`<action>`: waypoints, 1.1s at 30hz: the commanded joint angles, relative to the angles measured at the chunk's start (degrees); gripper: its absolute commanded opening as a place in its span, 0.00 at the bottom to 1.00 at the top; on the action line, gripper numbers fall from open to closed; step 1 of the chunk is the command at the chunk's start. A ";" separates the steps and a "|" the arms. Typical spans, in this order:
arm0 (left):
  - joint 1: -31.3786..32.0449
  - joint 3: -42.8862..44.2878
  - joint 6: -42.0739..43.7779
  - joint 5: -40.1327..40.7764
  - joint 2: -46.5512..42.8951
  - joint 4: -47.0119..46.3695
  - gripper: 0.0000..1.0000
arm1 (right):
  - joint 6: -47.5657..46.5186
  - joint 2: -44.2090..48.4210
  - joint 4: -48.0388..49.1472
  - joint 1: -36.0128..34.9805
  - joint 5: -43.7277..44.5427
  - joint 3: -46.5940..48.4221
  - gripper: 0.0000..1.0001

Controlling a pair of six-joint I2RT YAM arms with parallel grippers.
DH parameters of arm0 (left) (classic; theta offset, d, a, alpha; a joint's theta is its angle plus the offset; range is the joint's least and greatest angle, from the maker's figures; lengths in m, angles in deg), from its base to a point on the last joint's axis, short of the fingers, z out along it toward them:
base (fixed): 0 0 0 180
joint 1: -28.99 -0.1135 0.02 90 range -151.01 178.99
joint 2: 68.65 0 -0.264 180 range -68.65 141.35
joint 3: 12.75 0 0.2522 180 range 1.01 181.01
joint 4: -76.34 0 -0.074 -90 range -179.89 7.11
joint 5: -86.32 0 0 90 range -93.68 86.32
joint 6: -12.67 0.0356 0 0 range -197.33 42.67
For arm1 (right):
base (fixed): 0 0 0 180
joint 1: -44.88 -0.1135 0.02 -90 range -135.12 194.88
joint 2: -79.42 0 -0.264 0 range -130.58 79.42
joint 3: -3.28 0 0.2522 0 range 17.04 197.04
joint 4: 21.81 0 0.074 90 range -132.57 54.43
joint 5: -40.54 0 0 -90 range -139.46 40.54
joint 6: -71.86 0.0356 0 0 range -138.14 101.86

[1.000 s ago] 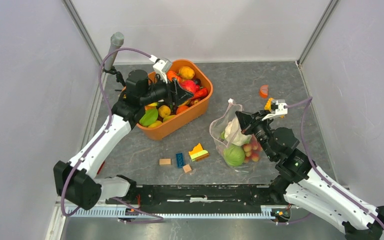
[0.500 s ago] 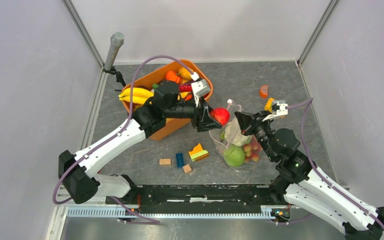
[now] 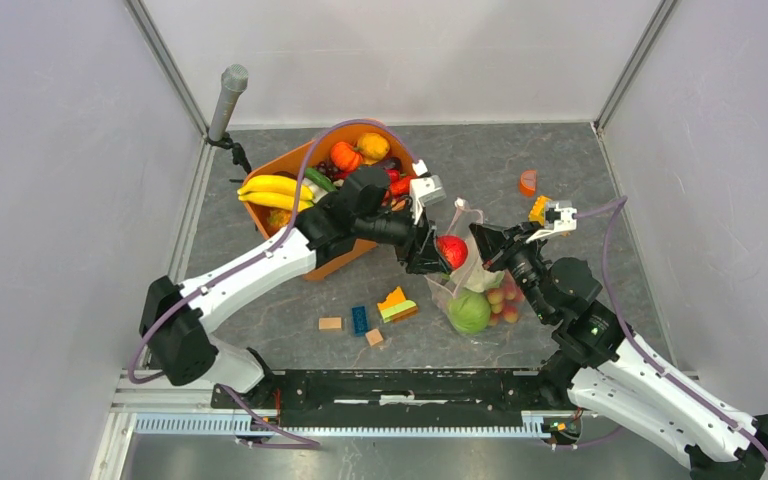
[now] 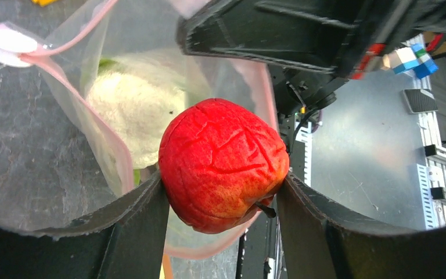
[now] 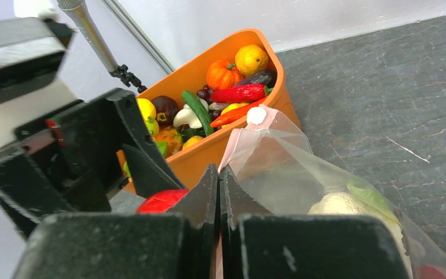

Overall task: Place the food in the zip-top bag and seal the zipper
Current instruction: Place the fake fruit in the zipper food storage bag.

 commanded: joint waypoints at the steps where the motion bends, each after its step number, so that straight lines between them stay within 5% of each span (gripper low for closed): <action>1: 1.05 5.69 3.48 6.76 2.69 5.08 0.38 | -0.15 0.56 4.43 -0.08 -0.51 1.25 0.00; 6: 1.47 4.85 1.21 30.03 1.65 4.74 0.34 | -0.55 1.08 4.09 -0.10 -0.37 1.24 0.00; 9: 1.47 4.08 0.08 36.63 0.67 3.71 0.35 | -0.71 1.56 3.73 -0.10 -0.06 1.25 0.00; 19: 3.32 5.51 4.81 12.74 0.86 4.37 0.50 | -0.36 2.21 3.37 -0.09 0.88 0.56 0.00; 23: 4.28 7.63 10.07 14.32 1.35 10.98 0.58 | -0.59 2.25 3.66 -0.11 0.42 0.49 0.00; 27: 4.28 12.03 15.80 20.58 3.28 22.10 0.79 | -0.78 2.70 3.67 -0.10 0.64 0.13 0.00; 33: 4.28 8.17 13.87 17.16 -0.58 15.31 0.92 | -0.29 3.01 3.46 -0.10 0.94 -0.25 0.00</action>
